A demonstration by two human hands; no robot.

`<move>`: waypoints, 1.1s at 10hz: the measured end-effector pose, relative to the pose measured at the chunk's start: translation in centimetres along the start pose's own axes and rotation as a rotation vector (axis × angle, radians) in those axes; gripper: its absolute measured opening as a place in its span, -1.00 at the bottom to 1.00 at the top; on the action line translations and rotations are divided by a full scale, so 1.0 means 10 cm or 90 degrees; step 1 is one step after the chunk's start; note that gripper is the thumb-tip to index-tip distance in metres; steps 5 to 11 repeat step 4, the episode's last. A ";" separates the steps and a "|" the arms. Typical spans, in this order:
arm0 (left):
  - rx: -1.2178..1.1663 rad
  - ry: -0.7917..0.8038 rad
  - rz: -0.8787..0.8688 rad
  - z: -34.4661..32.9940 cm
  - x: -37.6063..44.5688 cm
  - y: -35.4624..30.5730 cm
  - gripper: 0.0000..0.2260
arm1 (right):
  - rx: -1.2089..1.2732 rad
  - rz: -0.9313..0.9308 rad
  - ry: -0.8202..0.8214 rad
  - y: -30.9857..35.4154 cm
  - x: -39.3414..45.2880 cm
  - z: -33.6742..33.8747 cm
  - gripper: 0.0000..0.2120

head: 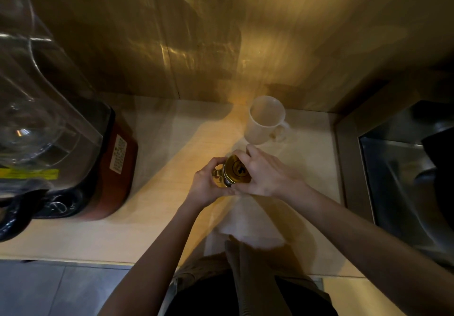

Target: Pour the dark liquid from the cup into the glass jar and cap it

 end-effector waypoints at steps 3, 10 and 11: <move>0.075 0.018 0.034 0.01 -0.03 -0.12 -0.26 | 0.242 -0.135 0.071 -0.01 -0.10 0.03 -0.01; 0.128 0.061 0.074 0.04 0.01 -0.24 -0.09 | 0.303 -0.190 0.007 -0.09 -0.21 0.27 -0.18; 0.128 0.061 0.074 0.04 0.01 -0.24 -0.09 | 0.303 -0.190 0.007 -0.09 -0.21 0.27 -0.18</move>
Point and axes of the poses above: each hand's wrist, its own x-axis towards the middle knuckle, its own z-axis out of the back of the hand, y = z × x, the point moved 1 cm from there along x, towards the middle knuckle, and after that the axes turned 11 degrees about -x, right-handed, at the moved point
